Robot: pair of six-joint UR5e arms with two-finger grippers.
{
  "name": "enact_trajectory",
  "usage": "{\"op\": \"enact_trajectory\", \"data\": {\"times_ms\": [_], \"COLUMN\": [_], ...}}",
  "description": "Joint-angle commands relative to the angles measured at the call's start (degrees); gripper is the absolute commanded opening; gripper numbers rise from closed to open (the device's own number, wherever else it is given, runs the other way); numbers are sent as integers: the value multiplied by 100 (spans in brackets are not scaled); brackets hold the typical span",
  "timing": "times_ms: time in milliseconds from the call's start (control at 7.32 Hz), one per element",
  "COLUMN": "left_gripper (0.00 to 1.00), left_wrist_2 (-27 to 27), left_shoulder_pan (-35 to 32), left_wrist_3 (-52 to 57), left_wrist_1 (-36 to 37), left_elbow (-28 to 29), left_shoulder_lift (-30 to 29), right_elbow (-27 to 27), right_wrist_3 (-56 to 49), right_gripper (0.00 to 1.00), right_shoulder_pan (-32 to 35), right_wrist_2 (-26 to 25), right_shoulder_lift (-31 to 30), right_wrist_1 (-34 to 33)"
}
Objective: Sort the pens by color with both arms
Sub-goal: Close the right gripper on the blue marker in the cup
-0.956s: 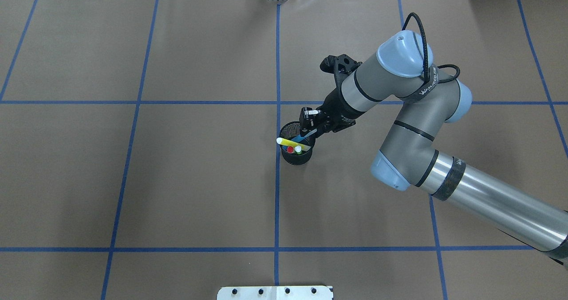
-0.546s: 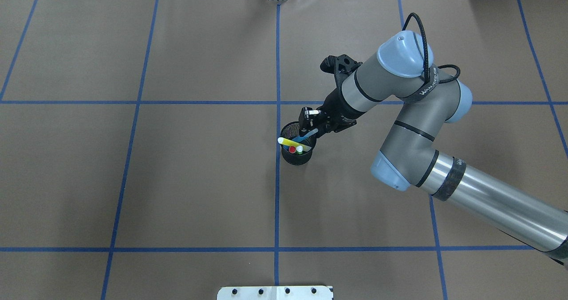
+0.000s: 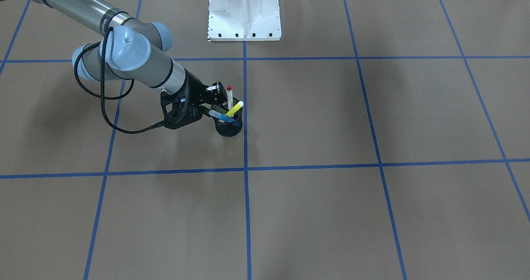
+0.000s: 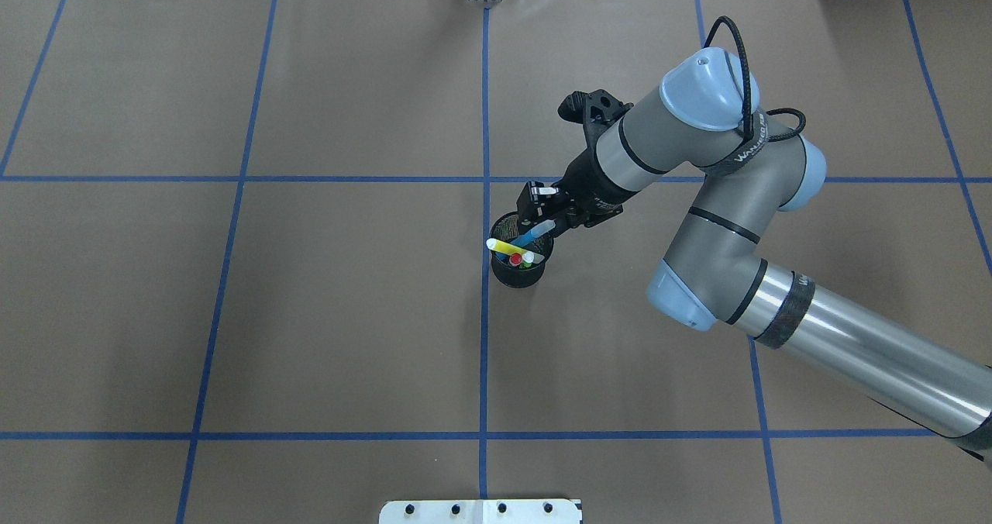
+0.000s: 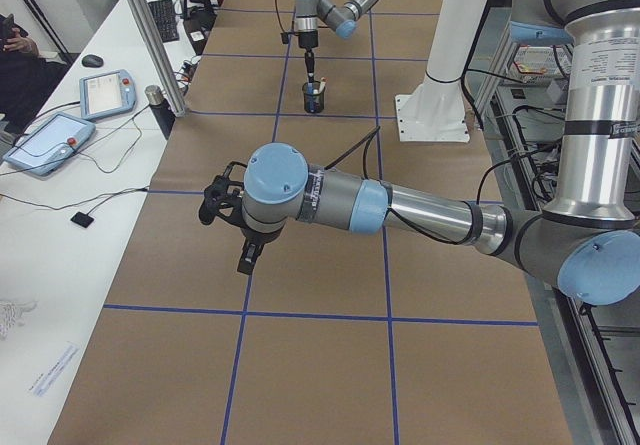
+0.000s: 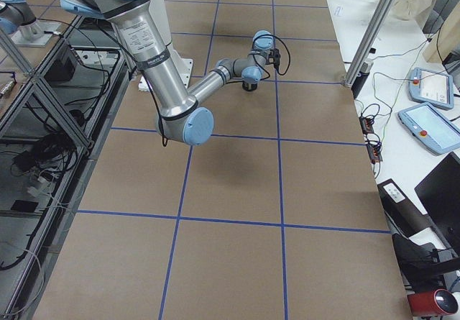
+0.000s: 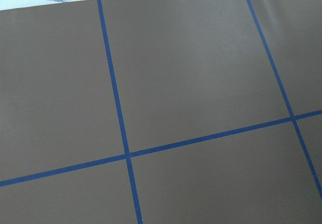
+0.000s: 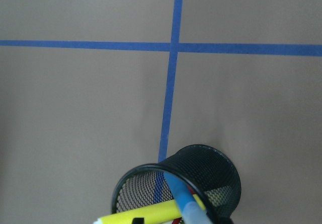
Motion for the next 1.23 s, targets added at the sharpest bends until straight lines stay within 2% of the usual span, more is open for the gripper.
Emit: {"op": "enact_trajectory", "data": {"times_ms": [0, 273, 820, 1093], "left_gripper": [100, 100, 100, 100], "left_wrist_2": [0, -9, -9, 0], "left_shoulder_pan": [-2, -2, 7, 7], "left_wrist_3": [-8, 1, 1, 1], "left_wrist_1": [0, 0, 0, 0], "left_elbow": [-17, -17, -8, 1], "left_shoulder_lift": [12, 12, 12, 21], "right_elbow": [28, 19, -34, -43], "right_wrist_3": [3, 3, -32, -32], "right_gripper": [57, 48, 44, 37], "right_shoulder_pan": [21, 21, 4, 4], "right_wrist_2": [-2, -2, -19, -20], "right_shoulder_lift": [3, 3, 3, 3], "right_wrist_1": [-12, -39, -56, -39]}}
